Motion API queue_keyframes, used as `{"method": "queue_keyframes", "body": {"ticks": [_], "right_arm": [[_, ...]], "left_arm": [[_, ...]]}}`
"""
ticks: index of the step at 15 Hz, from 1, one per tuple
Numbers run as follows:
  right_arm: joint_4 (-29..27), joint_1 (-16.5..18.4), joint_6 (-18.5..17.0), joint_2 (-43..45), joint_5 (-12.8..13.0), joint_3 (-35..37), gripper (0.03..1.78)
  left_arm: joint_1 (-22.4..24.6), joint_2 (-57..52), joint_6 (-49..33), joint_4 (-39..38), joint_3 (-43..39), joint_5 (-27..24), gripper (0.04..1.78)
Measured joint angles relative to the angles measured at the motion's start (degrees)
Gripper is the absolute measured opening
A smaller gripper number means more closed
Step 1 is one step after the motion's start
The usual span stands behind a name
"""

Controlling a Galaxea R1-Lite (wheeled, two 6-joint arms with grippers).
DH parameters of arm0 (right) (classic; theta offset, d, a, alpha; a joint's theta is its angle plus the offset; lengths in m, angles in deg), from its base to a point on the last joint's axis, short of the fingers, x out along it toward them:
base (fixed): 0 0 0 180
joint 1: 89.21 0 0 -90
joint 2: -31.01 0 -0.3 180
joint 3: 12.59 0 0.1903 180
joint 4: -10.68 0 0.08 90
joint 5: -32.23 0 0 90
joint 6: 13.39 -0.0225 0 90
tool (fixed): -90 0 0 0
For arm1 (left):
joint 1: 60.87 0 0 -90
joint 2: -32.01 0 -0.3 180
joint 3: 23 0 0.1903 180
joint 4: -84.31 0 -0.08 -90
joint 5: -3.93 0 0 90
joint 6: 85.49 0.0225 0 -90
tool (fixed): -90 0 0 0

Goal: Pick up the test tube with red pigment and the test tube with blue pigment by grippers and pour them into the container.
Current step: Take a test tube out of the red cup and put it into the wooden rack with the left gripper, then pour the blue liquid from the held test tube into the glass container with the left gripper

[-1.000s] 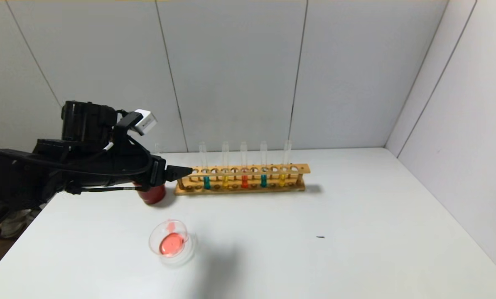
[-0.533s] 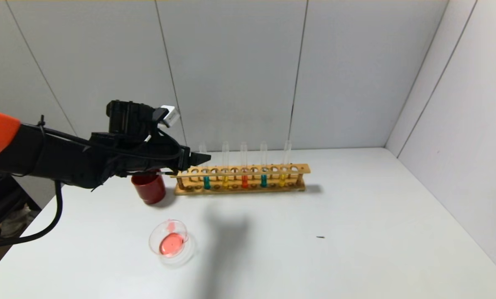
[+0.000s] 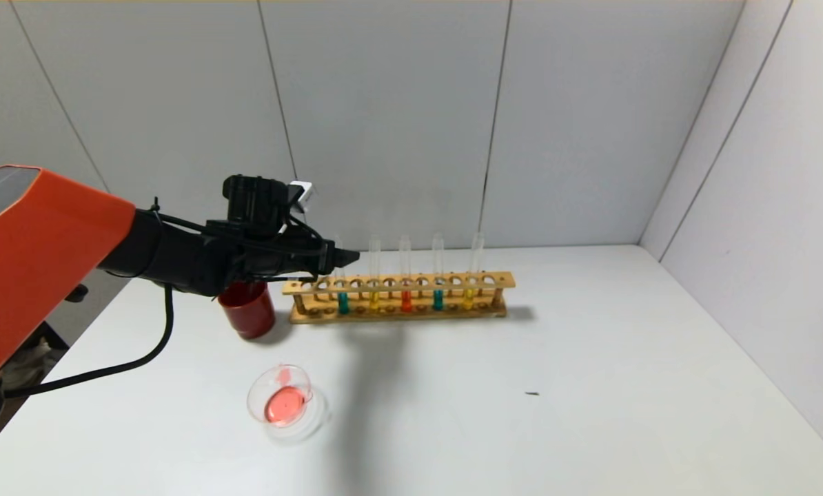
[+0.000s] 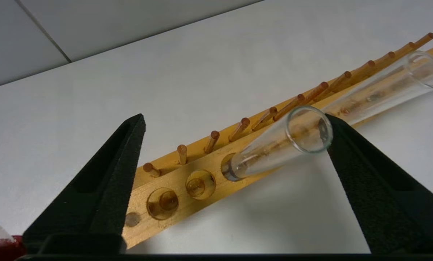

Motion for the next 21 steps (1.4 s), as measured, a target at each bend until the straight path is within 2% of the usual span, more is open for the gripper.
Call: {"method": "queue_keyframes", "body": {"ticks": [3, 7, 9, 15, 21], "right_arm": [[0.0, 0.0, 0.0, 0.0, 0.0, 0.0, 1.75], [0.0, 0.0, 0.0, 0.0, 0.0, 0.0, 1.75], [0.0, 0.0, 0.0, 0.0, 0.0, 0.0, 1.75], [0.0, 0.0, 0.0, 0.0, 0.0, 0.0, 1.75], [0.0, 0.0, 0.0, 0.0, 0.0, 0.0, 1.75]], "left_arm": [[-0.8, 1.4, 0.0, -0.1, 1.2, 0.0, 1.31], [-1.4, 1.6, 0.0, -0.1, 1.4, 0.5, 0.57], [-1.5, 1.6, 0.1, -0.2, 1.4, 1.1, 0.35], [-1.6, -1.5, 0.2, 0.9, 1.6, 1.2, 0.32], [-1.6, -8.9, 1.0, 12.2, 9.6, 1.7, 0.32]]}}
